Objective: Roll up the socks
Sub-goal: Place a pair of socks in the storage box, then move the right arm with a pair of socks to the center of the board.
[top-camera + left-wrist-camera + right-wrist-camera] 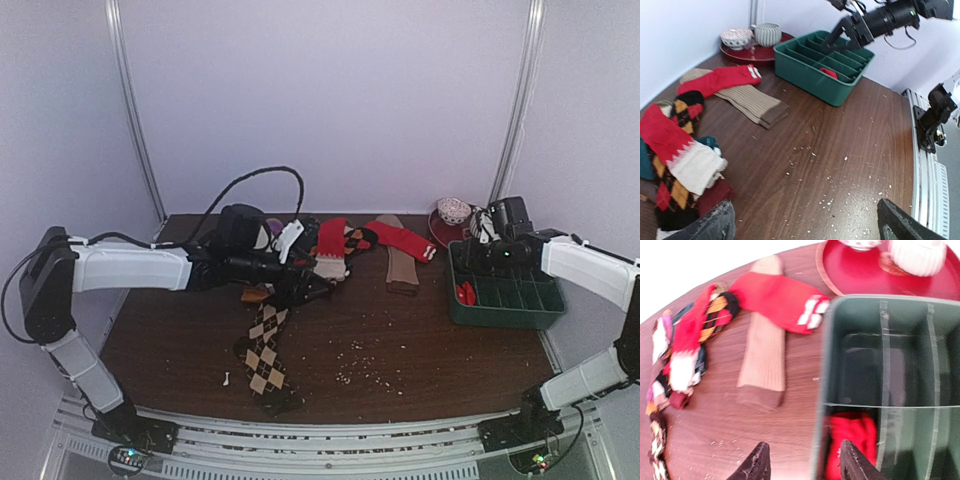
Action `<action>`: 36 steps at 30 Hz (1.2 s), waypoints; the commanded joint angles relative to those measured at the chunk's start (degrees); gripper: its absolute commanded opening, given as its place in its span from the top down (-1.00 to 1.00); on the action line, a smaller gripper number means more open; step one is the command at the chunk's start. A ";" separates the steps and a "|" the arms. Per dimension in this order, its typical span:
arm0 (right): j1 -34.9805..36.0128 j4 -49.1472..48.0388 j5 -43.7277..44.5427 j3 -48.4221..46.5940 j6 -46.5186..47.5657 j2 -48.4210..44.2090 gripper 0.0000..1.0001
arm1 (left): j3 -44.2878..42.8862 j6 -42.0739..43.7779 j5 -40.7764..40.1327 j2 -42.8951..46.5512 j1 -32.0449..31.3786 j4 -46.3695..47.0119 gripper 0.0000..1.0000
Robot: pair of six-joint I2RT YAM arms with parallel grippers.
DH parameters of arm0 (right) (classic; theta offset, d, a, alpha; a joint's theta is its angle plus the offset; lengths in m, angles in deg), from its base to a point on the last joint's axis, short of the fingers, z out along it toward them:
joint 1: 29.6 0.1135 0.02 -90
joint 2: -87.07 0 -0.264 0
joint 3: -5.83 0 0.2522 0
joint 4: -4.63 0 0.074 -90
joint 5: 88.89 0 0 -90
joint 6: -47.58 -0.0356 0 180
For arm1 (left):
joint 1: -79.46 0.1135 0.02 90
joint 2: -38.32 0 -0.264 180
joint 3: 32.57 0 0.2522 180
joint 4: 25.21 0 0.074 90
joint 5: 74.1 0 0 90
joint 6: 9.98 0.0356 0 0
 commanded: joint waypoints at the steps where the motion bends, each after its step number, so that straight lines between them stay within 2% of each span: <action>1: 5.46 -3.64 -3.25 2.29 2.07 -1.62 0.02 | -0.73 -1.21 -9.64 5.50 -0.27 -3.31 -0.97; 5: 14.09 -8.34 -4.51 2.70 4.81 -0.78 0.01 | 4.16 -4.85 -18.62 10.11 -0.27 -4.98 -0.97; 7: 19.59 -12.88 -7.41 3.31 7.25 0.06 -0.01 | 7.68 -9.56 -23.51 13.22 -0.28 -5.93 -0.95; 10: 26.45 -22.05 -15.42 5.62 8.43 2.38 -0.01 | 12.50 -17.11 -29.52 18.02 -0.27 -8.63 -0.82; 13: 32.91 -29.14 -20.65 5.85 8.65 7.52 -0.01 | 18.37 -23.69 -30.24 22.32 -0.31 -9.31 -0.65; 16: 39.99 -29.72 -22.17 1.52 11.53 14.21 -0.01 | 22.95 -28.16 -31.49 24.04 -0.36 -10.72 -0.42; 21: 49.02 -28.87 -23.44 -5.25 15.58 23.42 -0.01 | 27.68 -31.75 -34.80 26.10 -0.45 -12.59 -0.35; 28: 52.09 -27.85 -22.18 -13.69 18.16 34.54 -0.01 | 29.24 -39.10 -48.79 29.44 -0.45 -21.92 -0.38; 36: 52.26 -24.44 -19.39 -26.30 23.89 45.68 -0.01 | 29.80 -41.16 -49.92 27.13 -0.48 -21.72 -0.44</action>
